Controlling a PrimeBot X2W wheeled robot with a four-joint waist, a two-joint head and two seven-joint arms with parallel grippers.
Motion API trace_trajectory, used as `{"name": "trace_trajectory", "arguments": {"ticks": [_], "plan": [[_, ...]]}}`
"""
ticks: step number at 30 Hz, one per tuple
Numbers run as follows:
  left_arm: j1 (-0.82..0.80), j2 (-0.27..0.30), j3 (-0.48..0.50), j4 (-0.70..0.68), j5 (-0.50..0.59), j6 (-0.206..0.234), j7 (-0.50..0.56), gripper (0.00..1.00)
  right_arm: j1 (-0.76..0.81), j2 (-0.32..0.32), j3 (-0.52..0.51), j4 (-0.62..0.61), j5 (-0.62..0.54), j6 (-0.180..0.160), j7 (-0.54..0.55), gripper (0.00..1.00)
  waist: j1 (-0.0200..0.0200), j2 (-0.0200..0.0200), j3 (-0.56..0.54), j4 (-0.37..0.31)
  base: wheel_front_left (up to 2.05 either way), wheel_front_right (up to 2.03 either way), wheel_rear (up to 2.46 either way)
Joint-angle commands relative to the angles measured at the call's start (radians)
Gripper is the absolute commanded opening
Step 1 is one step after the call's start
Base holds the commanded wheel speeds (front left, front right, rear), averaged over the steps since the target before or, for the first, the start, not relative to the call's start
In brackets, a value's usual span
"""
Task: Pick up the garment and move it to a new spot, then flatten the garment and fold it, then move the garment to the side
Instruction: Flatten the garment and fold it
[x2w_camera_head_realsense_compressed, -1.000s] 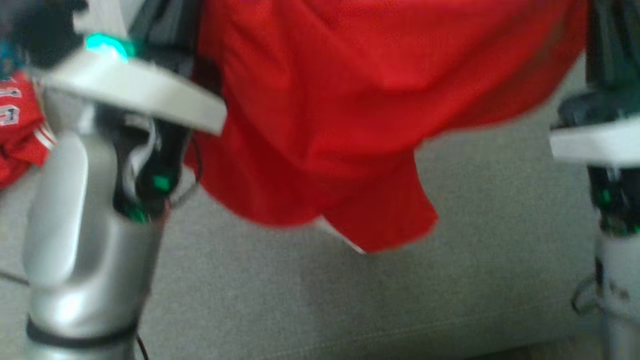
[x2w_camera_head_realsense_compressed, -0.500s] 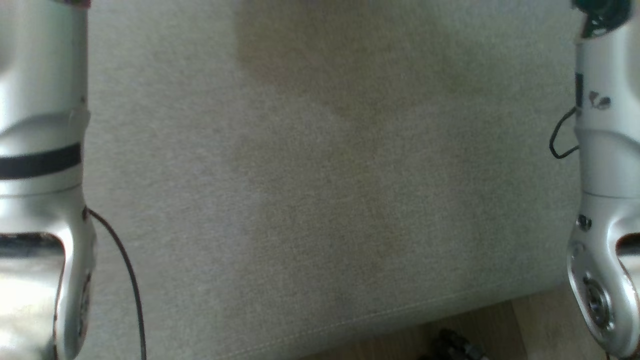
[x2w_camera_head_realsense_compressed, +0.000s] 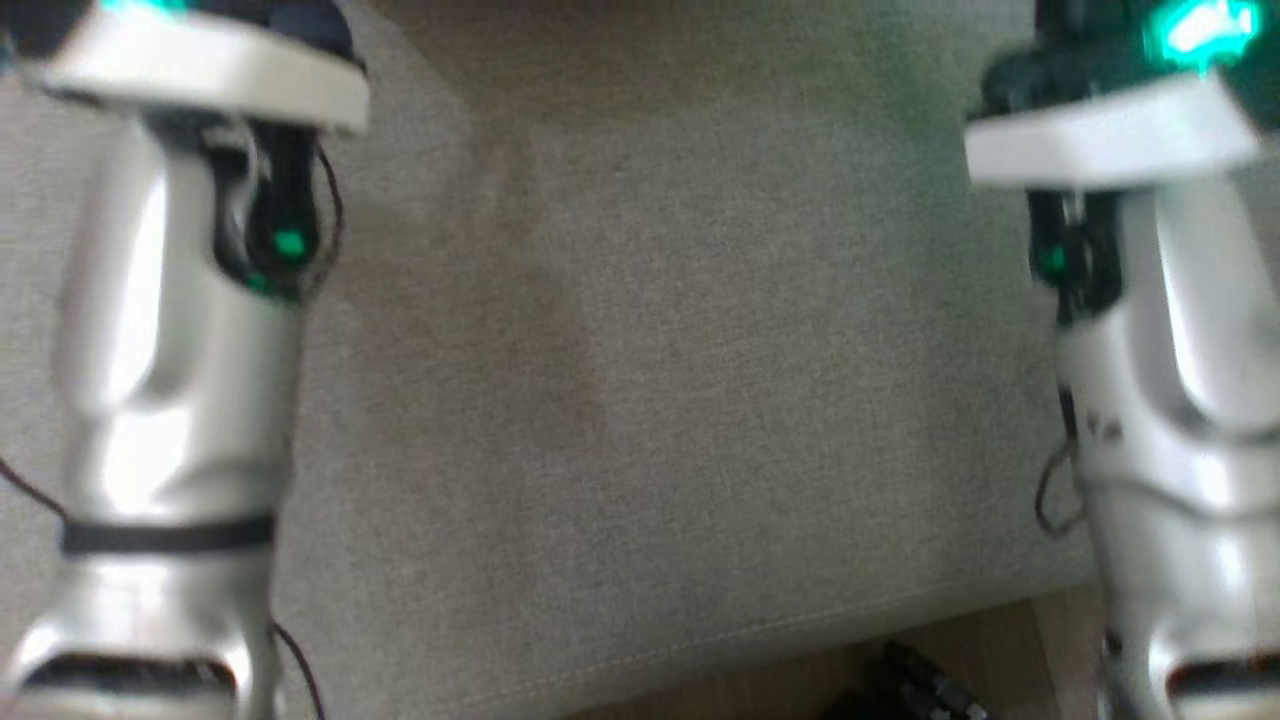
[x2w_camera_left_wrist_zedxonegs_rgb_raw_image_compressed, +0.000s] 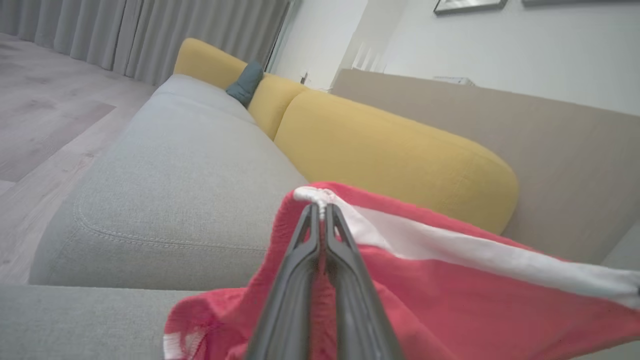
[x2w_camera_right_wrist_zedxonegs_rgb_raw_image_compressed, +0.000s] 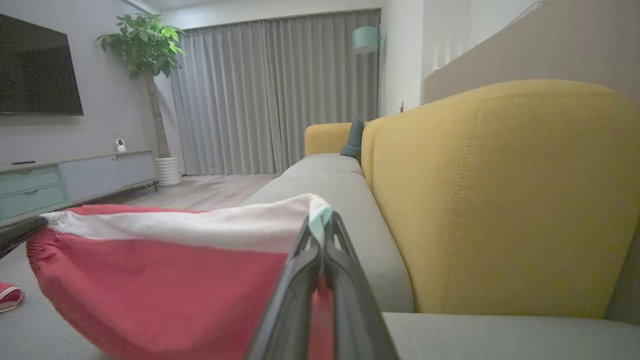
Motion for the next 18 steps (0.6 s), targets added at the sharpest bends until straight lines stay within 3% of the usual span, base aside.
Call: {"name": "trace_trajectory", "arguments": {"ticks": [1,12,18], "plan": [[0.014,0.014,0.029,-0.072,0.005,-0.006,-0.011,0.0,0.035,0.017,-0.003,-0.06,0.003,-0.001,-0.006,0.0,0.0,0.0,-0.023,0.013,0.0,0.0,0.0],[0.507,-0.039,0.045,-0.409,-0.008,-0.018,-0.012,0.0,0.46,0.017,-0.092,-0.352,0.001,-0.001,-0.006,0.0,0.0,0.0,-0.223,0.026,0.0,0.0,0.0],[0.743,-0.04,-0.041,-0.55,-0.074,0.04,-0.012,0.0,0.666,0.017,-0.107,-0.472,-0.056,-0.001,0.002,0.0,0.0,0.0,-0.299,0.026,0.0,0.0,0.0]]}}
